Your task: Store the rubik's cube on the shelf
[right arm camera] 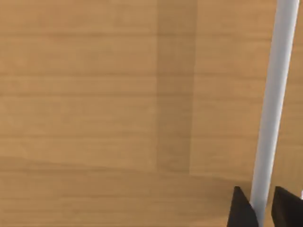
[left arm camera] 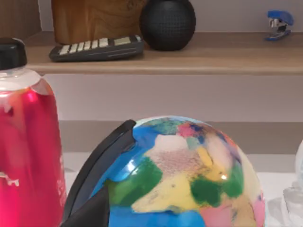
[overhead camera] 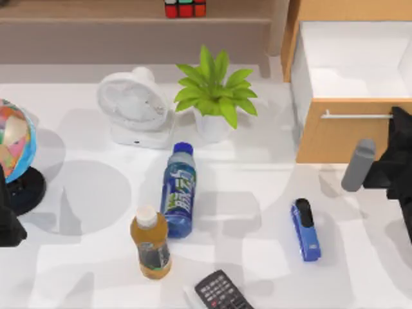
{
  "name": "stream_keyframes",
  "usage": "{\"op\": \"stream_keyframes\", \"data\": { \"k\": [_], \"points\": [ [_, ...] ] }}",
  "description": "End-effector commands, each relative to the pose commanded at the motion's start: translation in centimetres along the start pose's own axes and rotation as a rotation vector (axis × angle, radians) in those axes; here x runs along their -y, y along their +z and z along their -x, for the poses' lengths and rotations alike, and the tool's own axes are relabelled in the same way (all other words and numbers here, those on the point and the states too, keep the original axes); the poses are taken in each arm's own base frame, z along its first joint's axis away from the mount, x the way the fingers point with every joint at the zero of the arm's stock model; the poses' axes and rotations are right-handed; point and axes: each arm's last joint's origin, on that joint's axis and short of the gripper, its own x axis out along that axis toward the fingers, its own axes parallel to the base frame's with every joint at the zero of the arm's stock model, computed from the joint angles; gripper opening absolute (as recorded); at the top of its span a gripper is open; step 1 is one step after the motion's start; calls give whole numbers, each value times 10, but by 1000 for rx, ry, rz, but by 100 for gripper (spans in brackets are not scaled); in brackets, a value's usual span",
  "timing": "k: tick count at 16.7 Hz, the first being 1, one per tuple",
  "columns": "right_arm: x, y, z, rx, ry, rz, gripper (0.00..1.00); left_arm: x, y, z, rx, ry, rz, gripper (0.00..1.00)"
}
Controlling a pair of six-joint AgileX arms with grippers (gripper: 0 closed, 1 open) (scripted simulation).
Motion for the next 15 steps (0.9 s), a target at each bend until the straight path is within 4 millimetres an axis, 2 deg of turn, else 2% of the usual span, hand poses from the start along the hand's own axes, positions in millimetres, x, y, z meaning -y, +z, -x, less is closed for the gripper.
{"op": "stream_keyframes", "data": {
  "k": [10, 12, 15],
  "points": [
    [-1, 0, 0, 1, 6, -1, 0, 0, 0, 0, 0, 0, 0, 100],
    [-1, 1, -9, 1, 7, -1, 0, 0, 0, 0, 0, 0, 0, 100],
    [-2, 1, -31, 0, 7, -2, 0, 0, 0, 0, 0, 0, 0, 100]
  ]
}}
